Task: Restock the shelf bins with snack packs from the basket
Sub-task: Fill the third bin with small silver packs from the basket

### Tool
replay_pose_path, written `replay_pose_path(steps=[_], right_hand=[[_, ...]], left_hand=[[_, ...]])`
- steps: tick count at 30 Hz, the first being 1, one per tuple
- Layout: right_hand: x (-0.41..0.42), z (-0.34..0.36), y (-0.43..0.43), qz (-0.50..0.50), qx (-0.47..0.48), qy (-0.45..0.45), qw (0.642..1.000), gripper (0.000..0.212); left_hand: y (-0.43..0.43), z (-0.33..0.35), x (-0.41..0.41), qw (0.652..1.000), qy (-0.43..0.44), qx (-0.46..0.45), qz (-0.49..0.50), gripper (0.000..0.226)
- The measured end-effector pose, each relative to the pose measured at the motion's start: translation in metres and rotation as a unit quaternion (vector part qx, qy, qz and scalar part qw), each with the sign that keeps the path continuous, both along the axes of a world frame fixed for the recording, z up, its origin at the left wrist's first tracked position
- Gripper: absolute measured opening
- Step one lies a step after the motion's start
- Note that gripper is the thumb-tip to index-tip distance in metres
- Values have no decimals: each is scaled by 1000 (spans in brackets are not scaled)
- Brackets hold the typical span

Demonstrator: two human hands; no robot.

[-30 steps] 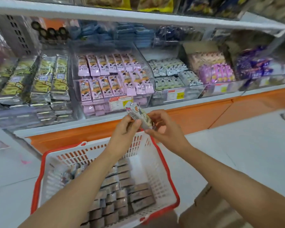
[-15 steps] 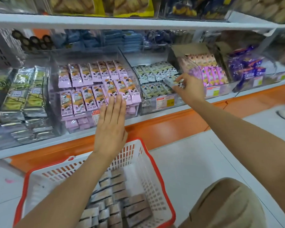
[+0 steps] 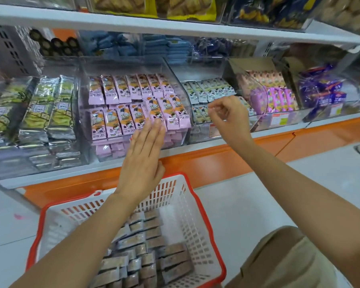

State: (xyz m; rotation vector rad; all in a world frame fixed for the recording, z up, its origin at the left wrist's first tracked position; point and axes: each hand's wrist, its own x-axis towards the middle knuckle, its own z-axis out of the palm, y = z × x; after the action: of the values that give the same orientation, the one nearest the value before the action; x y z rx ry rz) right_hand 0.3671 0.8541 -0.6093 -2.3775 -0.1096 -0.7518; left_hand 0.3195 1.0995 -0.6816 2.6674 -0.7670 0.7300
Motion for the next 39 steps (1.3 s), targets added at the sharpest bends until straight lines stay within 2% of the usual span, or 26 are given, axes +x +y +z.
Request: replay_pose_path(steps=[2,5,9,12,17,20,23,28,31,33,36,39], right_hand=[[-29,-10,43,89,34,-3,995,8],[-63,-50,101,192,69,66,977,8],[-87,-132,162,257,62,197,944,12],[-99,-186,195,278,-31,298,912,18],[-122,-252,222,288,-146,456,829,33],[-132,-277,226,280,-248,491,787,42],[-143,-299,229,273,-294,509,762,41],[-142,-317,243,254,-349,503,749,39],[-137,-318,248,257,-333,489,764,37],[-132,-312,247,257,-277,484,790,34],[-121,-291,240,266,-129,462,836,20],[-111,-260,226,258,-18,439,861,24]], left_hand=[[23,-7,-10,1000,-15,-23,14,73],[72,-34,-30,998,-19,-7,52,67],[141,-74,-63,989,66,39,124,69],[181,-108,-82,968,140,93,185,71],[219,-159,-107,927,253,90,262,73],[223,-171,-114,913,294,77,271,87],[220,-172,-113,912,299,60,275,84],[222,-175,-114,914,296,51,273,83],[222,-176,-114,914,293,47,277,81],[221,-175,-113,912,300,43,276,79],[223,-175,-114,912,297,31,282,73],[218,-167,-113,919,273,-8,283,62]])
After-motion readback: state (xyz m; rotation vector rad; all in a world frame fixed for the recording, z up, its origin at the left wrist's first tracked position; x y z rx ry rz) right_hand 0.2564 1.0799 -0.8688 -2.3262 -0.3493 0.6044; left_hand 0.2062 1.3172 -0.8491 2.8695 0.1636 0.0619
